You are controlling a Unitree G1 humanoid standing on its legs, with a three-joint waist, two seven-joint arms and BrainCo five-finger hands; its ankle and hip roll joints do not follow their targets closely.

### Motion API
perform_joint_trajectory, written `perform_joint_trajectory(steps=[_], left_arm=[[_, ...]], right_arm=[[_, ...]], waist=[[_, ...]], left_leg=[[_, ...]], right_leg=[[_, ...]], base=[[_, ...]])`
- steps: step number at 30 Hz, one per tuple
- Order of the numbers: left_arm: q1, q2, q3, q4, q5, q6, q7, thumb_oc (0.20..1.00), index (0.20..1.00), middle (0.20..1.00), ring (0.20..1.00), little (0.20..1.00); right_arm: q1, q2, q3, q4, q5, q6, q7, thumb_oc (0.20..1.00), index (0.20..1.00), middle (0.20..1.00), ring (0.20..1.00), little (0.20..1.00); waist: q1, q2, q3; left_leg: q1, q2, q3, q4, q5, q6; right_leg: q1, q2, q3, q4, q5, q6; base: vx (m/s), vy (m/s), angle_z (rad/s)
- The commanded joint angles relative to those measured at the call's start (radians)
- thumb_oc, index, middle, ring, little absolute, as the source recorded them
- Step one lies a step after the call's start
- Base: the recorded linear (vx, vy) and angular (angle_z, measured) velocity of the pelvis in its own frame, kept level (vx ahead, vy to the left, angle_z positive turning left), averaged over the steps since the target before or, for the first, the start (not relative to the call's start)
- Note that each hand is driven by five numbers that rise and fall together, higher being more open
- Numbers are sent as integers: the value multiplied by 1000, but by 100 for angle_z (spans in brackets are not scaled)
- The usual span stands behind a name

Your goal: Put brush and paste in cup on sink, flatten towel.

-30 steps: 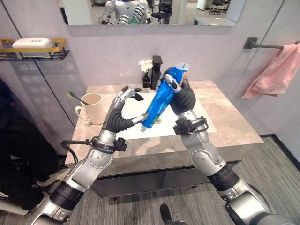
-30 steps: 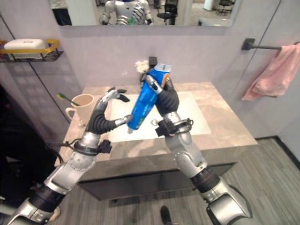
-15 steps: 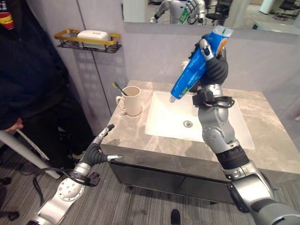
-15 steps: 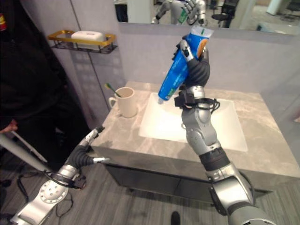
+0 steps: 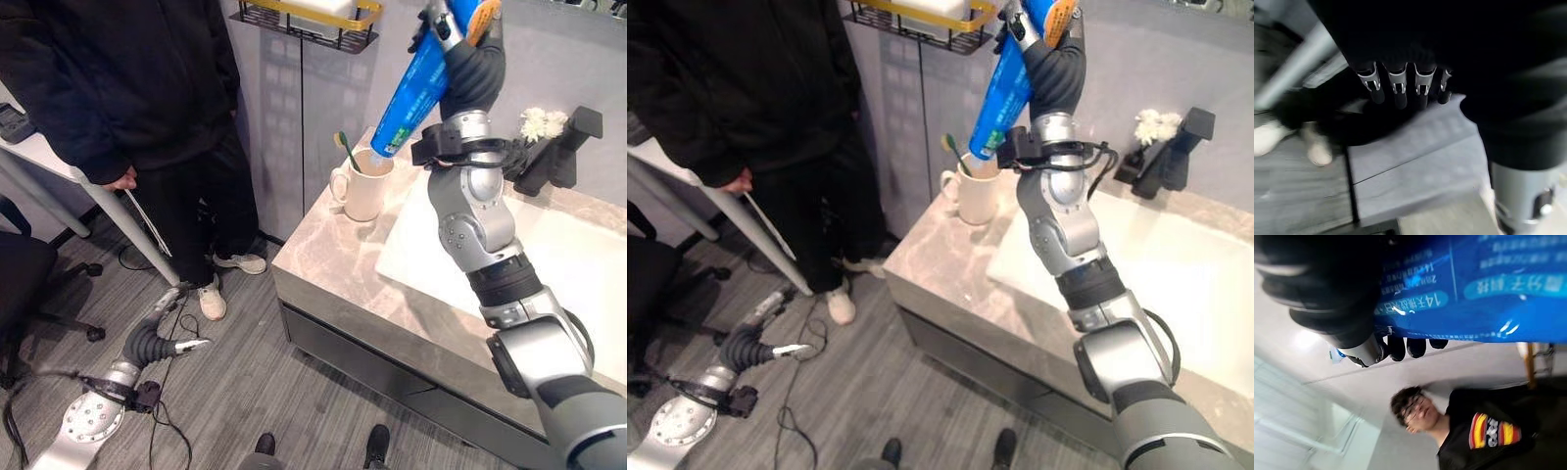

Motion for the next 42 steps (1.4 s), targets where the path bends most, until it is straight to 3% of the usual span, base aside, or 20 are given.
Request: perform_joint_trajectory(steps=[1, 8, 17, 42], left_arm=[[26, 100, 13, -85, -40, -12, -22, 1000, 1000, 1000, 1000, 1000], [27, 80, -16, 25, -2, 1, -48, 1000, 1000, 1000, 1000, 1000], [7, 38, -34, 78, -9, 12, -46, 1000, 1000, 1000, 1000, 1000], [-20, -8, -96, 106, 8, 15, -22, 1000, 1000, 1000, 1000, 1000]], right_arm=[[-106, -47, -31, 8, -9, -36, 11, 200, 200, 200, 200, 200], [-210, -78, 0, 128, 14, -24, 17, 200, 200, 200, 200, 200], [-265, -117, 16, 124, 16, -31, 13, 200, 200, 200, 200, 200], [-273, -39, 51, 99, 62, -33, 23, 200, 200, 200, 200, 200]], waist=[[-7, -34, -46], [4, -30, -35], [11, -25, -28], [19, -19, -9]], left_leg=[[-24, -83, -8, 7, 7, 84], [-50, -75, -19, 7, 16, 78], [-79, -74, -51, 7, 28, 75], [-124, -81, -70, 7, 30, 76]], right_leg=[[2, -54, 59, -1, 31, 66], [-12, -51, 47, -1, 26, 62], [-15, -56, 22, -1, 18, 61], [-43, -59, 17, -1, 15, 61]], base=[[-9, -4, 19], [-3, -2, 8], [5, -3, 7], [6, 2, 2]])
